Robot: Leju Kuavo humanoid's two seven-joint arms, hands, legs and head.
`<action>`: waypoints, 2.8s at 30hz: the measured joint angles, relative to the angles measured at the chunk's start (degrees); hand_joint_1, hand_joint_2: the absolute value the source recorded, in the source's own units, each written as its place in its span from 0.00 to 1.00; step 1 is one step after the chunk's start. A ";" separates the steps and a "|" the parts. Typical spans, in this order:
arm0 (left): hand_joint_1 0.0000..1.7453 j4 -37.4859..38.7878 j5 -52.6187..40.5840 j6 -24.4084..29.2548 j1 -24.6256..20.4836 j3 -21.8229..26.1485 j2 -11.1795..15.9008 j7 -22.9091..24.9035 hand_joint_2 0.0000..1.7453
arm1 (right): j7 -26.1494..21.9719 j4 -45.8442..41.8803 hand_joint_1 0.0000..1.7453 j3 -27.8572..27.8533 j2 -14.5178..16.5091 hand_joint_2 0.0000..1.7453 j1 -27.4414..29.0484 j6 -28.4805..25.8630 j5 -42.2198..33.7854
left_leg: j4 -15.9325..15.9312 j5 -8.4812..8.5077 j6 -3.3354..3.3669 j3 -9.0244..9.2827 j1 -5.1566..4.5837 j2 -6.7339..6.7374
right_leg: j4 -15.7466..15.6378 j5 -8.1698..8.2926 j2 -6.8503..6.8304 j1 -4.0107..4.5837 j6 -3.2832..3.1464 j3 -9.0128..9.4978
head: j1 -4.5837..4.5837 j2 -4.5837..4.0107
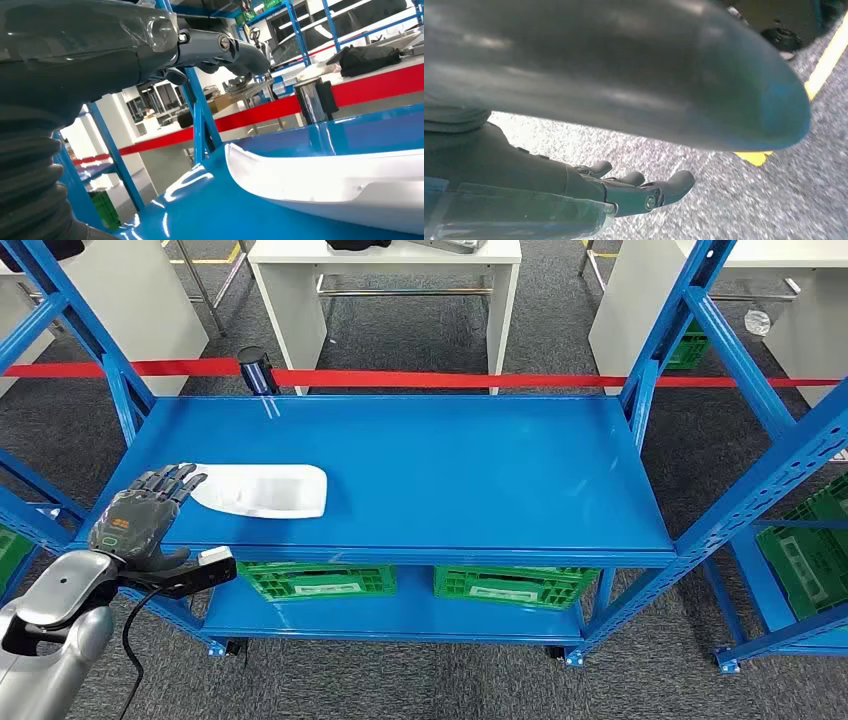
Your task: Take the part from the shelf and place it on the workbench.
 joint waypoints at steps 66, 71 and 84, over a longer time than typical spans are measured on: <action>0.00 24.51 -17.19 1.10 -14.60 -1.44 -5.17 2.56 1.00 | 1.70 -4.09 0.00 6.61 1.07 0.00 -2.07 -1.27 -3.32 | -1.78 0.78 0.62 1.54 0.38 -0.03 | 0.91 0.46 -0.25 -0.02 0.84 -1.58 | 0.25 -0.01; 0.00 24.23 -18.37 0.83 -15.15 -1.67 -6.21 2.35 1.00 | 2.25 -4.65 0.00 6.98 1.05 0.00 -1.65 -1.45 -3.85 | -2.14 1.18 1.14 1.66 0.26 -0.01 | 16.03 -4.93 -0.31 -0.17 1.02 -8.99 | 0.42 -0.01; 0.00 24.16 -19.20 0.35 -17.01 -2.43 -7.31 2.21 1.00 | 2.52 -5.57 0.00 7.76 0.97 0.00 -1.63 -1.40 -3.91 | 10.38 -5.81 -1.96 -4.17 0.55 -0.13 | -0.41 1.71 -0.36 -0.50 -0.49 -1.08 | 0.17 -0.02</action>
